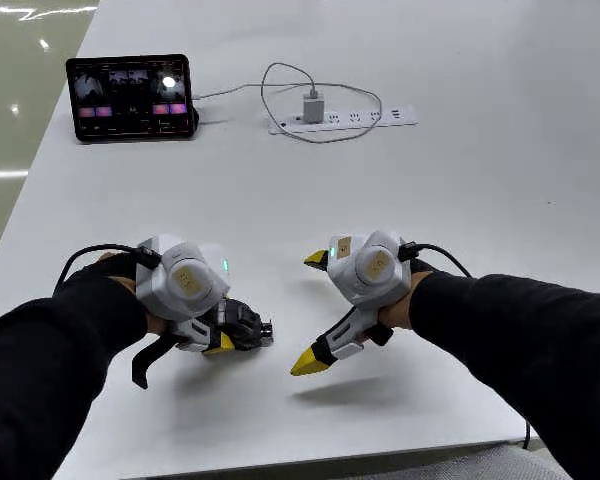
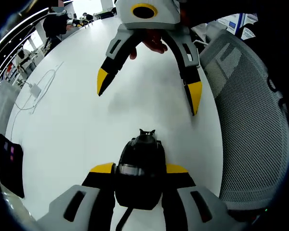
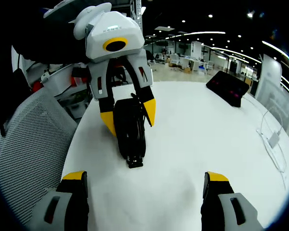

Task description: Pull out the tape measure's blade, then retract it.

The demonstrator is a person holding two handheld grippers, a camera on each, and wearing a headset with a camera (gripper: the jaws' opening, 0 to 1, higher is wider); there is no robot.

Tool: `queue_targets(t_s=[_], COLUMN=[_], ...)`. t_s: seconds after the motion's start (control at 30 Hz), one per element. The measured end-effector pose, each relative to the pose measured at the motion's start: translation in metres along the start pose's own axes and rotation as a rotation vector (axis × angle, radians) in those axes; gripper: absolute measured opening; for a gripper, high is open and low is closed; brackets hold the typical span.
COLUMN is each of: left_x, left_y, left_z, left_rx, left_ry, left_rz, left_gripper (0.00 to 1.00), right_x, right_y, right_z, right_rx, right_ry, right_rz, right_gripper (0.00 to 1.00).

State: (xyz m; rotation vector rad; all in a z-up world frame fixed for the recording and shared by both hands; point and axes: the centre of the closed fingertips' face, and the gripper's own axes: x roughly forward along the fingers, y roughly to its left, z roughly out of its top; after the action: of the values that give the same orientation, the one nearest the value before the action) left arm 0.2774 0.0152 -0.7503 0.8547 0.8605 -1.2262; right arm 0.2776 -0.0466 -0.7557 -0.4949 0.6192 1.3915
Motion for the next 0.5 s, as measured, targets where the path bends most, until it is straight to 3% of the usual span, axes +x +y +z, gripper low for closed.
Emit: queue_targets(t_s=[0.13, 0.2, 0.23, 0.3, 0.5], left_x=[0.000, 0.001, 0.001, 0.001, 0.001], left_y=[0.000, 0.000, 0.000, 0.000, 0.000], left_z=[0.000, 0.000, 0.000, 0.000, 0.001], left_rx=[-0.004, -0.004, -0.005, -0.008, -0.013], left_ry=[-0.001, -0.001, -0.002, -0.003, -0.008], left_rz=[-0.001, -0.003, -0.004, -0.004, -0.005], left_gripper=[0.31, 0.31, 0.31, 0.31, 0.31], right_x=[0.005, 0.006, 0.007, 0.011, 0.014], right_y=[0.002, 0.003, 0.003, 0.004, 0.005], right_z=[0.000, 0.000, -0.001, -0.001, -0.003], right_rx=[-0.008, -0.029, -0.038, -0.017, -0.046], right_ry=[0.006, 0.016, 0.019, 0.013, 0.027], right_rz=[0.006, 0.016, 0.011, 0.018, 0.028], right_gripper=[0.99, 0.83, 0.80, 0.85, 0.72])
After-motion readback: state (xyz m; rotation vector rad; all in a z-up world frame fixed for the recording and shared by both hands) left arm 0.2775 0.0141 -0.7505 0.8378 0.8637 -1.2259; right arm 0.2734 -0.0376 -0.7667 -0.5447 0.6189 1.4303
